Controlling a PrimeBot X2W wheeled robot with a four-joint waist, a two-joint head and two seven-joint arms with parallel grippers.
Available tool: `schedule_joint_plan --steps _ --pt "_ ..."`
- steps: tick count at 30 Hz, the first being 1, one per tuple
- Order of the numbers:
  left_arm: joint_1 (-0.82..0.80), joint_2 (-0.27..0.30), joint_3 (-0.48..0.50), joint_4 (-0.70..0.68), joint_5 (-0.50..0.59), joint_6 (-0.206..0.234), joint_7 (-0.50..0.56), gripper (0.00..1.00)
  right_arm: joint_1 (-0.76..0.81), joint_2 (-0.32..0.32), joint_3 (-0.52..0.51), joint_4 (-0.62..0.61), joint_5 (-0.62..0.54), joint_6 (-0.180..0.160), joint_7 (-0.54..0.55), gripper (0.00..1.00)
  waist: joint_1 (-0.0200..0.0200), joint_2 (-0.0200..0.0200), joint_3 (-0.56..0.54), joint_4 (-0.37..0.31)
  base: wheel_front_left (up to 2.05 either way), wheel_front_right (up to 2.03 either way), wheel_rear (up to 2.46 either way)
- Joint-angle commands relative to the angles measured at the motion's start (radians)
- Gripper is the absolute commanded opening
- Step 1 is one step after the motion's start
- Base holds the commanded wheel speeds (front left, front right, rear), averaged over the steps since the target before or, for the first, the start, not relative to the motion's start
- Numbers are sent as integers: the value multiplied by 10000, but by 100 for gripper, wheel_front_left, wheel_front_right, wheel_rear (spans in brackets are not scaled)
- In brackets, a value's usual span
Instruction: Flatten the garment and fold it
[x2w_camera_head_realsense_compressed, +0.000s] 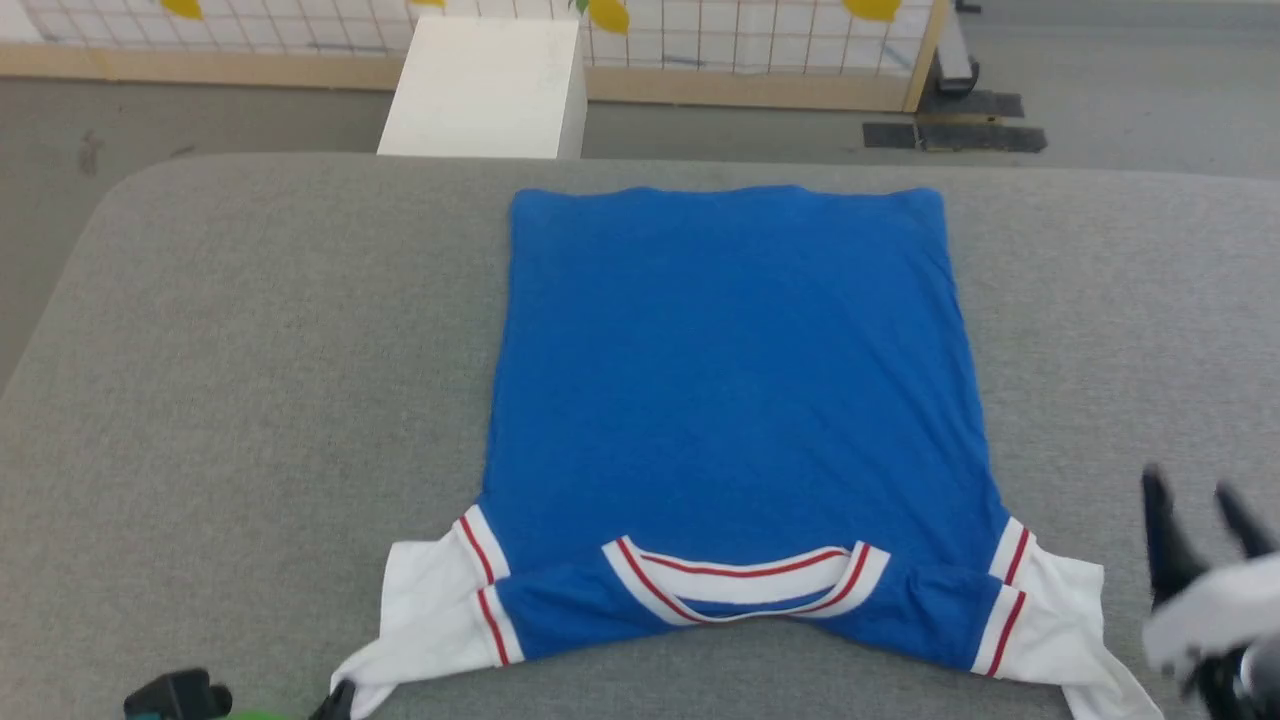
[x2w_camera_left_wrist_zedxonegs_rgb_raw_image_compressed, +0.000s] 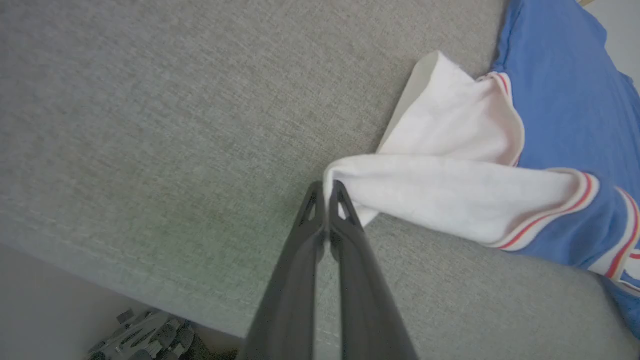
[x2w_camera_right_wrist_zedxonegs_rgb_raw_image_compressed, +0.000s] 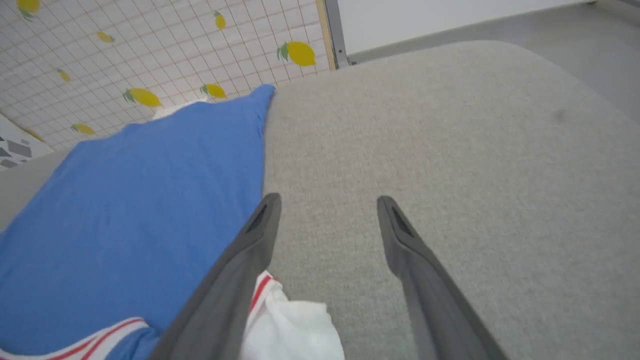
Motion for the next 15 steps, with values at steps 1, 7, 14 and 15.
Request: schedule_joint_plan --steps 1,7,14,15 --pt "-316 -43 -62 -62 124 -97 -72 0 -575 -15 36 -115 -207 -13 -493 100 1 0 289 209 0 0 0" --pt "-833 -117 -392 -352 421 -191 -190 0 -2908 -569 377 460 -730 -13 -1680 100 1 0 1217 714 0 0 0" --pt "-1665 -456 -787 -567 572 -400 -371 0 -6208 -1553 508 2405 -1069 -13 -1410 100 1 0 2695 1507 0 0 0" --pt "-1783 -501 -845 -561 607 -435 -410 0 -6565 -1685 503 2674 -1134 -13 -1255 100 1 0 2885 1646 0 0 0"
